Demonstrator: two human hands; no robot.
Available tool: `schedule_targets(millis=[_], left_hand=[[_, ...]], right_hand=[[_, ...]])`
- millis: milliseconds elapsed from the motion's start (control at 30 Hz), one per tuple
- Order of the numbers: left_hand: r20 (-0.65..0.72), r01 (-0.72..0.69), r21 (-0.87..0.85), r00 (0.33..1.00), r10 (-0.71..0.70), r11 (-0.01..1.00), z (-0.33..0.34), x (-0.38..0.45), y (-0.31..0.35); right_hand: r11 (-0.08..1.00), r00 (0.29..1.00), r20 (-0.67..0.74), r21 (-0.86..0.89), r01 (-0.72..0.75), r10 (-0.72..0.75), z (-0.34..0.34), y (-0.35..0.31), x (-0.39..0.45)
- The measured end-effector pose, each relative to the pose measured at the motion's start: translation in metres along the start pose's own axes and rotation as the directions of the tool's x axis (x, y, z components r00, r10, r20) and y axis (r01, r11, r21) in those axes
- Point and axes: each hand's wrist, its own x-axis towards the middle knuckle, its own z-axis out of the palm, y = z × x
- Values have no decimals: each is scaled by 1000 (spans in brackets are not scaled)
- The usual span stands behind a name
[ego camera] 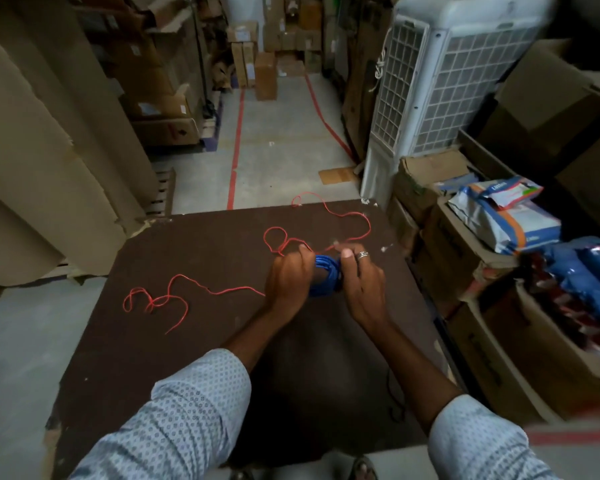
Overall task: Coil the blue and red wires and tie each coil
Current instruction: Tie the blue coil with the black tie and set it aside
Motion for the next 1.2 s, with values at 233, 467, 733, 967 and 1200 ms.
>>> schedule_targets(millis=[233,467,733,967,1200], left_hand=[[32,15,176,999,-21,984,57,-26,-6],[-127,117,146,987,-98,982,115,-44,-19],[-23,222,107,975,-221,969,146,-58,-22],[9,219,73,975,-220,973,156,-66,-33],[115,240,89,961,-250,967,147,-65,-39]], right_hand=[[959,963,-64,-99,-267,261,-47,84,-23],[840,906,1,-375,-393,424,-89,154,-59],[571,548,305,-707,-418,779,-95,209,-94],[538,488,313,-721,-436,815,-87,209,-104],[541,414,350,-497,-678,840,-98,185,-89]])
